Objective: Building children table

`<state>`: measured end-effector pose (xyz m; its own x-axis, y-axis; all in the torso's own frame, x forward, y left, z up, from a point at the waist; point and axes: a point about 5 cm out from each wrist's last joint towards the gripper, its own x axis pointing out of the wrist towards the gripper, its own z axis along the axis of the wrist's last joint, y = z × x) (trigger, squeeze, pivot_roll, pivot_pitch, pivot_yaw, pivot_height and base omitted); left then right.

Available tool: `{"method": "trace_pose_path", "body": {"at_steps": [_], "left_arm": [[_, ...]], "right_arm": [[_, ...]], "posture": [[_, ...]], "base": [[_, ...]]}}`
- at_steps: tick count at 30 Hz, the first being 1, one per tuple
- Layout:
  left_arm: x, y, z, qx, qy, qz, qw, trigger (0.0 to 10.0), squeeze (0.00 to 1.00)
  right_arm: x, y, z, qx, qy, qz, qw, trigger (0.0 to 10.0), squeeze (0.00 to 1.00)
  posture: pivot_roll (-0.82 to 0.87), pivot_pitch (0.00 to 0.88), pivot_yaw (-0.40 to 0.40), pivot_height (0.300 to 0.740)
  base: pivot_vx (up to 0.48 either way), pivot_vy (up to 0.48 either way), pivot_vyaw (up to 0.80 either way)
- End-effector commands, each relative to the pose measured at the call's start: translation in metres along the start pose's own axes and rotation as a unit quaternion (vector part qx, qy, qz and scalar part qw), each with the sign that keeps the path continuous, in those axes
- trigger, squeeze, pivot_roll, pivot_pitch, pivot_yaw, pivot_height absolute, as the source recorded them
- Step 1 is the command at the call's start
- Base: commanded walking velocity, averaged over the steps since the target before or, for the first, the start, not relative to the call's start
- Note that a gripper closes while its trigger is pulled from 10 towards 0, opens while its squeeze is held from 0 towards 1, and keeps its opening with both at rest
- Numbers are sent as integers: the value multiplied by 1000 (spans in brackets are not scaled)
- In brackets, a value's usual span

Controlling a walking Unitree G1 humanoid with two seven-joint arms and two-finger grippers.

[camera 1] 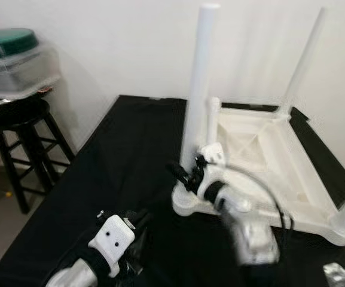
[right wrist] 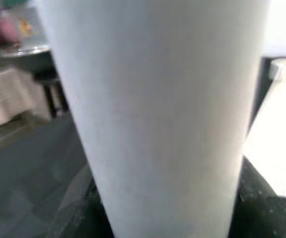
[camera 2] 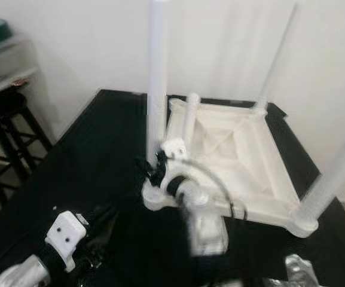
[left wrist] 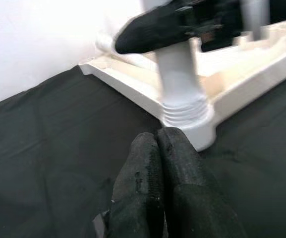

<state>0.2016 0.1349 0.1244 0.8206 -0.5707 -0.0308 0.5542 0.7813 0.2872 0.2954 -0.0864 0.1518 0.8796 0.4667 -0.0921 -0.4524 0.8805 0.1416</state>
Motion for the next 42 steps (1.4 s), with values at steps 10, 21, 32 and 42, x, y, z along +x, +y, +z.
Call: {"method": "trace_pose_path", "body": {"at_steps": [10, 21, 32, 42], "left_arm": [[4, -5, 2, -17, -24, -51, 998, 10000, 0], [6, -10, 1, -26, -28, -83, 996, 10000, 0], [7, -12, -1, -37, -29, -89, 995, 10000, 0], [7, -10, -1, -43, -32, -85, 995, 10000, 0]], "right_arm": [[10, 3, -13, -17, 67, 48, 997, 10000, 573], [12, 1, 41, -91, -11, 336, 937, 10000, 0], [21, -24, 50, -98, 33, 435, 895, 0, 0], [16, -40, 48, -107, 35, 444, 889, 0, 0]], "posture": [[30, 43, 2, 740], [44, 19, -3, 740], [59, 10, -5, 740], [46, 19, -8, 740]], "base": [[0, 0, 0], [0, 0, 0], [0, 0, 0], [0, 0, 0]]}}
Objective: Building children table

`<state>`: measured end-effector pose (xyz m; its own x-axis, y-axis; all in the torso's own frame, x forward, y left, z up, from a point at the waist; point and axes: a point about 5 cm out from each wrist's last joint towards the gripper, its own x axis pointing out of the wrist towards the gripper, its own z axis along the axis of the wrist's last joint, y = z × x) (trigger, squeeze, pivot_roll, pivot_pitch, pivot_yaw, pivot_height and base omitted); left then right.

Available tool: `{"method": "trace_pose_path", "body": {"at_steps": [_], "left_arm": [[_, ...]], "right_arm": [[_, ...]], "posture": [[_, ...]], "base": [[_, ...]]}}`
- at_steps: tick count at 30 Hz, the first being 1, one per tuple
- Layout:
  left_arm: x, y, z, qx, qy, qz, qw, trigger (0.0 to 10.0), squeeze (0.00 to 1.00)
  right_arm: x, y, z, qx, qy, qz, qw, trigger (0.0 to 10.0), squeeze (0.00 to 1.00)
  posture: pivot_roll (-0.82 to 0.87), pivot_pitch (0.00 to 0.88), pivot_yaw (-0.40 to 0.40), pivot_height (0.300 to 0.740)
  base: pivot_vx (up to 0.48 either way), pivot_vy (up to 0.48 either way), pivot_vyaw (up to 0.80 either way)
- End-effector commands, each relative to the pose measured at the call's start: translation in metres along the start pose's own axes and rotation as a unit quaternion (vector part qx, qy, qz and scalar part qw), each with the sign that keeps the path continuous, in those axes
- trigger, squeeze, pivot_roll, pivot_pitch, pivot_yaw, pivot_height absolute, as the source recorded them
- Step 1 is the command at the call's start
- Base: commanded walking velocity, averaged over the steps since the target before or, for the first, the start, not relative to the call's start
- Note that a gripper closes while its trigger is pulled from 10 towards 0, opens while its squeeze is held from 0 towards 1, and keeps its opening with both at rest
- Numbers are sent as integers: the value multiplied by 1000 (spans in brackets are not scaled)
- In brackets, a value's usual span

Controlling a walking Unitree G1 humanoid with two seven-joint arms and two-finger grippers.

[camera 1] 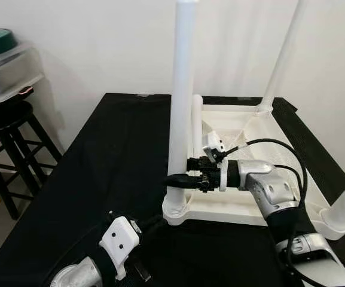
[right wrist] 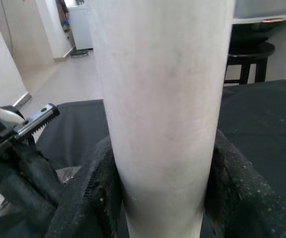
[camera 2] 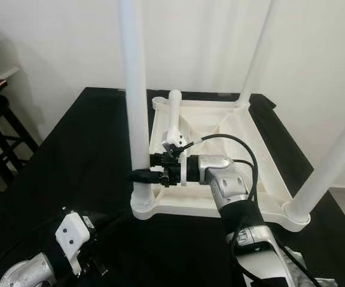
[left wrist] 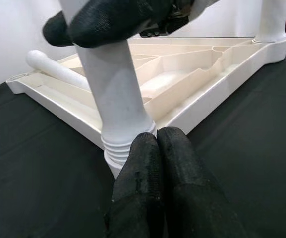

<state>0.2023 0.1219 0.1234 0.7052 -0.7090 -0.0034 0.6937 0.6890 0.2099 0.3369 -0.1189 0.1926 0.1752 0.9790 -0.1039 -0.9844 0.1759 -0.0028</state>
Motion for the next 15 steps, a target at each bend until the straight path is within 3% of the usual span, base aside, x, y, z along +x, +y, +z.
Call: {"method": "trace_pose_path", "body": {"at_steps": [1, 8, 9, 10, 11, 12, 13, 14, 15], "left_arm": [[-1, 1, -3, -6, 2, 1, 1000, 10000, 0], [-1, 3, -3, -7, 0, 6, 1000, 10000, 0], [-1, 4, -3, -7, 0, 6, 1000, 10000, 0], [-1, 4, -3, -7, 0, 6, 1000, 10000, 0], [0, 5, -3, -7, 0, 7, 1000, 10000, 0], [0, 6, -4, -3, 1, 9, 1000, 10000, 0], [0, 6, -4, -3, 1, 9, 1000, 10000, 0], [0, 7, -4, 0, 2, 10, 1000, 10000, 0], [1, 8, -5, -1, 2, 13, 1000, 10000, 0]], "right_arm": [[-1, 6, -1, 2, -9, 3, 1000, 0, 0], [-2, 17, -20, 22, -2, -109, 994, 0, 0], [13, 15, -33, 82, -32, -277, 957, 0, 0], [13, 15, -33, 82, -32, -277, 957, 0, 0], [41, 50, -59, 111, -2, -378, 919, 0, 0], [49, 58, -55, 79, 7, -386, 919, 0, 0], [49, 58, -55, 79, 7, -386, 919, 0, 0], [53, 63, -51, 47, 12, -366, 929, 0, 0], [52, 58, -48, 56, 11, -367, 928, 0, 0]], "posture": [[39, 21, -5, 740], [26, 29, -11, 740], [10, 27, -20, 740], [10, 27, -20, 740], [20, 39, -12, 740], [13, 33, 5, 740], [13, 33, 5, 740], [13, 33, 5, 740], [4, 20, 2, 740]], "base": [[0, 0, 0], [0, 0, 0], [0, 0, 0], [0, 0, 0], [0, 0, 0], [0, 0, 0], [0, 0, 0], [0, 0, 0], [0, 0, 0]]}}
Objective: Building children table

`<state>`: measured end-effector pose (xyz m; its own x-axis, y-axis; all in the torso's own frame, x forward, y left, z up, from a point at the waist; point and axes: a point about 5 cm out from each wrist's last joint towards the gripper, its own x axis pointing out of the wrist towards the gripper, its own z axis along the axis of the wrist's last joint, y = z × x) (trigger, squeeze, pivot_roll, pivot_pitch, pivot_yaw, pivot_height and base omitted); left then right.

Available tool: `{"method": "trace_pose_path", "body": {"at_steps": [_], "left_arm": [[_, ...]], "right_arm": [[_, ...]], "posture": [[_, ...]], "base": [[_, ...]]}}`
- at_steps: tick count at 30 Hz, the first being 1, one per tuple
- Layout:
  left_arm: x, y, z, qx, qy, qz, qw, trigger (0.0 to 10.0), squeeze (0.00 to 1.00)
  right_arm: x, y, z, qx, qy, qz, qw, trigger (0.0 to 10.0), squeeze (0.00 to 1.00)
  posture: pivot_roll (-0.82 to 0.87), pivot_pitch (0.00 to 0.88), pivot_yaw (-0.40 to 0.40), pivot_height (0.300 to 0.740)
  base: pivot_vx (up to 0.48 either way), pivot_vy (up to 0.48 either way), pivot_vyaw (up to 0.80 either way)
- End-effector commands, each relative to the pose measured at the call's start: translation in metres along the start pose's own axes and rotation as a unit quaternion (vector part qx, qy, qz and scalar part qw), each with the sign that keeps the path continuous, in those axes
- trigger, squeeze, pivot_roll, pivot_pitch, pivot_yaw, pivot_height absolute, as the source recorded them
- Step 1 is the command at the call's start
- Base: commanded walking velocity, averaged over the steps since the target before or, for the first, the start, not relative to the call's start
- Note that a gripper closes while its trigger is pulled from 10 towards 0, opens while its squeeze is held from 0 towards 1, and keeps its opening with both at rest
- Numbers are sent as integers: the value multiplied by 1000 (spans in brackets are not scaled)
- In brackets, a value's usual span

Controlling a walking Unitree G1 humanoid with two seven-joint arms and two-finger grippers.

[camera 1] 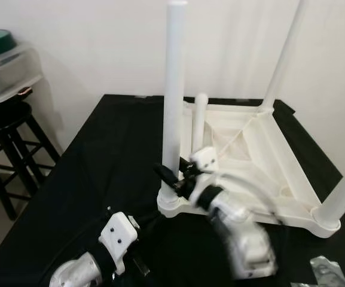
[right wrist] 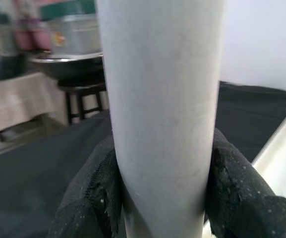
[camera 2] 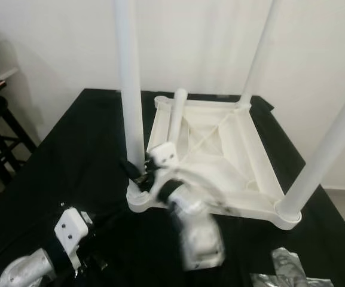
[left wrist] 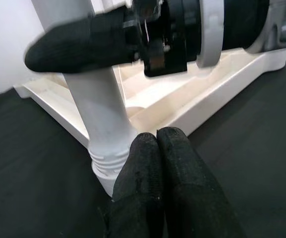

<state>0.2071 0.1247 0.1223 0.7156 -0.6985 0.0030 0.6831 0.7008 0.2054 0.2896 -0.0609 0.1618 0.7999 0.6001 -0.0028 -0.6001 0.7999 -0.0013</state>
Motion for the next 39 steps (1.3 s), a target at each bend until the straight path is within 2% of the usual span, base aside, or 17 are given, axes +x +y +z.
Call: {"method": "trace_pose_path", "body": {"at_steps": [1, 8, 9, 10, 11, 13, 14, 22, 23, 24, 25, 26, 27, 35, 36, 38, 39], "left_arm": [[0, 3, -3, 1, 4, 5, 1000, 10000, 0], [3, 6, -3, 3, -1, 25, 1000, 10000, 0], [4, 6, -3, 3, -1, 25, 1000, 10000, 0], [4, 6, -3, 3, -1, 25, 1000, 10000, 0], [5, 5, -4, 3, -1, 23, 1000, 10000, 0], [5, 5, -4, 3, -1, 23, 1000, 10000, 0], [6, 5, -4, 3, -1, 20, 1000, 10000, 0], [8, 5, -4, 1, -1, 15, 1000, 10000, 0], [9, 4, -4, 1, -1, 15, 1000, 10000, 0], [9, 4, -4, 1, -1, 15, 1000, 10000, 0], [9, 4, -4, 1, -2, 15, 1000, 10000, 0], [9, 4, -4, 1, -2, 15, 1000, 10000, 0], [10, 3, -4, 2, -2, 15, 1000, 10000, 0], [12, 1, -4, 1, -2, 15, 1000, 10000, 0], [12, 1, -4, 1, -2, 15, 1000, 10000, 0], [12, 0, -4, 1, -2, 14, 1000, 10000, 0], [12, 0, -4, 0, -2, 14, 1000, 10000, 0]], "right_arm": [[-2, 0, -22, 12, 66, -4, 998, 0, 0], [1, 0, -25, 10, 99, 8, 995, 1412, 0], [1, -1, -24, 16, 98, 11, 995, 10000, 0], [1, -1, -24, 16, 98, 11, 995, 10000, 0], [0, 0, -20, 28, 90, 13, 995, 10000, 694], [0, 0, -20, 28, 90, 13, 995, 10000, 694], [2, 2, -13, 29, 78, 49, 995, 10000, 1000], [3, -7, 15, -28, 23, 261, 965, 10000, 1000], [3, -18, 19, -42, 36, 319, 946, 10000, 525], [3, -18, 19, -42, 36, 319, 946, 10000, 525], [4, -28, 23, -54, 46, 353, 933, 10000, 216], [4, -28, 23, -54, 46, 353, 933, 10000, 216], [8, -38, 27, -60, 55, 368, 926, 10000, 0], [20, -60, 34, -42, 72, 378, 922, 10000, 0], [20, -62, 34, -38, 70, 379, 922, 3843, 0], [18, -64, 33, -30, 66, 392, 917, 0, 0], [16, -65, 32, -24, 61, 395, 916, 0, 0]], "posture": [[4, 20, 2, 740], [15, 14, -15, 740], [16, 12, -14, 740], [16, 12, -14, 740], [17, 10, -18, 740], [17, 10, -18, 740], [17, 7, -17, 740], [20, 0, -23, 740], [29, 0, -27, 740], [29, 0, -27, 740], [35, 0, -31, 740], [35, 0, -31, 740], [40, 0, -32, 740], [47, 0, -38, 740], [49, 0, -37, 740], [46, 0, -33, 740], [46, 0, -33, 740]], "base": [[0, 0, 0], [0, 0, 0], [0, 0, 0], [0, 0, 0], [0, 0, 0], [0, 0, 0], [0, 0, 0], [0, 0, 0], [0, 0, 0], [0, 0, 0], [0, 0, 0], [0, 0, 0], [0, 0, 0], [0, 0, 0], [0, 0, 0], [0, 0, 0], [0, 0, 0]]}}
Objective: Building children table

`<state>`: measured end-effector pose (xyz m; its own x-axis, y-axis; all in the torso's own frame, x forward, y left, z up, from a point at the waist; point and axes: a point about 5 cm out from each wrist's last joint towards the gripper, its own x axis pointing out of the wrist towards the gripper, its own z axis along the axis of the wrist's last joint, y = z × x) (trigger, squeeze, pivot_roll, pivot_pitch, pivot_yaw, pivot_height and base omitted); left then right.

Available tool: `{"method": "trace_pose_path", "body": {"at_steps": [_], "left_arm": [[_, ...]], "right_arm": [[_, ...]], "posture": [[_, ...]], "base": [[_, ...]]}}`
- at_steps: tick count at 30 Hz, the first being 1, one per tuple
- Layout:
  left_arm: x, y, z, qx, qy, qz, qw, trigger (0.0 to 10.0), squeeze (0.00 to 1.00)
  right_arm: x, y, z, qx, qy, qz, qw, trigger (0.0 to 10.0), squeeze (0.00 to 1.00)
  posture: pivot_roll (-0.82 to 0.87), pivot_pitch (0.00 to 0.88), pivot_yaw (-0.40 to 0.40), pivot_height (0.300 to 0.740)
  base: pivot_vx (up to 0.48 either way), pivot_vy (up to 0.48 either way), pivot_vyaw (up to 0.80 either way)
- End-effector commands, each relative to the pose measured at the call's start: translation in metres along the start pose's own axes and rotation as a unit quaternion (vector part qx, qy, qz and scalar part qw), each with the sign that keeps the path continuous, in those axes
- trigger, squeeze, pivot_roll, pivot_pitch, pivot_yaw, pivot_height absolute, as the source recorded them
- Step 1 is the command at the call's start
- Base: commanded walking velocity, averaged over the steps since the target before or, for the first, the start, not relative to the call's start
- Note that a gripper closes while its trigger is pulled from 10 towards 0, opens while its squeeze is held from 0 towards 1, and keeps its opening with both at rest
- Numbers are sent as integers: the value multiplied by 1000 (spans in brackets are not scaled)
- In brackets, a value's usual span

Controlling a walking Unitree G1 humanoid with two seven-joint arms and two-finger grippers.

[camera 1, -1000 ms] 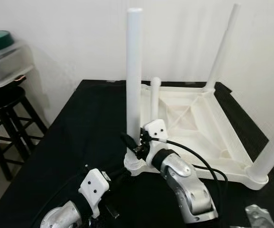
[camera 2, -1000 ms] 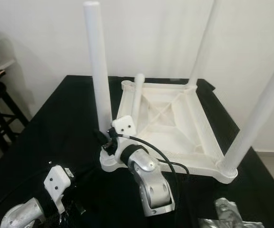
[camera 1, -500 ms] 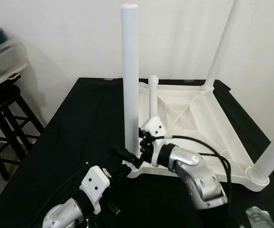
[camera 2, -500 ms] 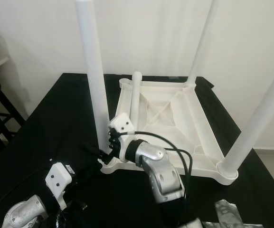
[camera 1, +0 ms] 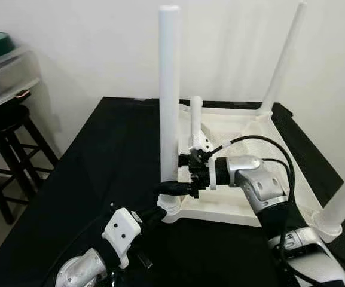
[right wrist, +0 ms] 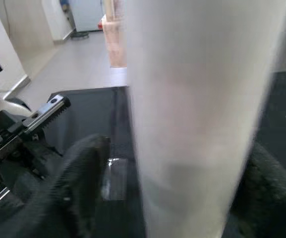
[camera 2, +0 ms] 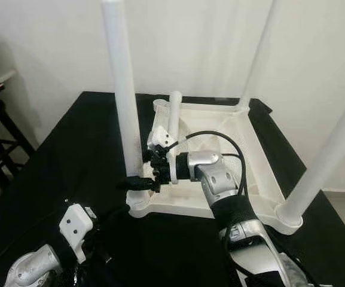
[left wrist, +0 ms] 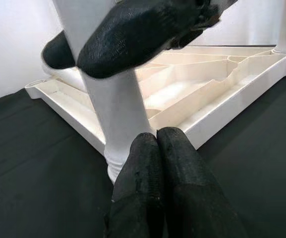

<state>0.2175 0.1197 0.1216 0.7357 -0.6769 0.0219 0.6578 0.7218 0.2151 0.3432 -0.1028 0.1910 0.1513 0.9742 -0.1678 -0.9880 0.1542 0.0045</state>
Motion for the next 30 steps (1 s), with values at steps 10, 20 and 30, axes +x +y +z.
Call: {"method": "trace_pose_path", "body": {"at_steps": [10, 20, 30], "left_arm": [[1, -4, -2, -8, 4, -8, 1000, 10000, 0], [-2, -2, -2, -9, 4, -8, 1000, 10000, 0], [-3, 2, -3, -9, 5, -9, 1000, 10000, 0]], "right_arm": [[-15, 3, -8, 11, -50, -2, 999, 0, 0], [-9, 13, -48, 71, -22, -448, 891, 0, 0], [22, 48, -64, 110, -8, -399, 910, 3882, 0]], "posture": [[36, 0, -24, 740], [18, 0, -28, 740], [6, 0, -11, 740]], "base": [[0, 0, 0], [0, 0, 0], [0, 0, 0]]}}
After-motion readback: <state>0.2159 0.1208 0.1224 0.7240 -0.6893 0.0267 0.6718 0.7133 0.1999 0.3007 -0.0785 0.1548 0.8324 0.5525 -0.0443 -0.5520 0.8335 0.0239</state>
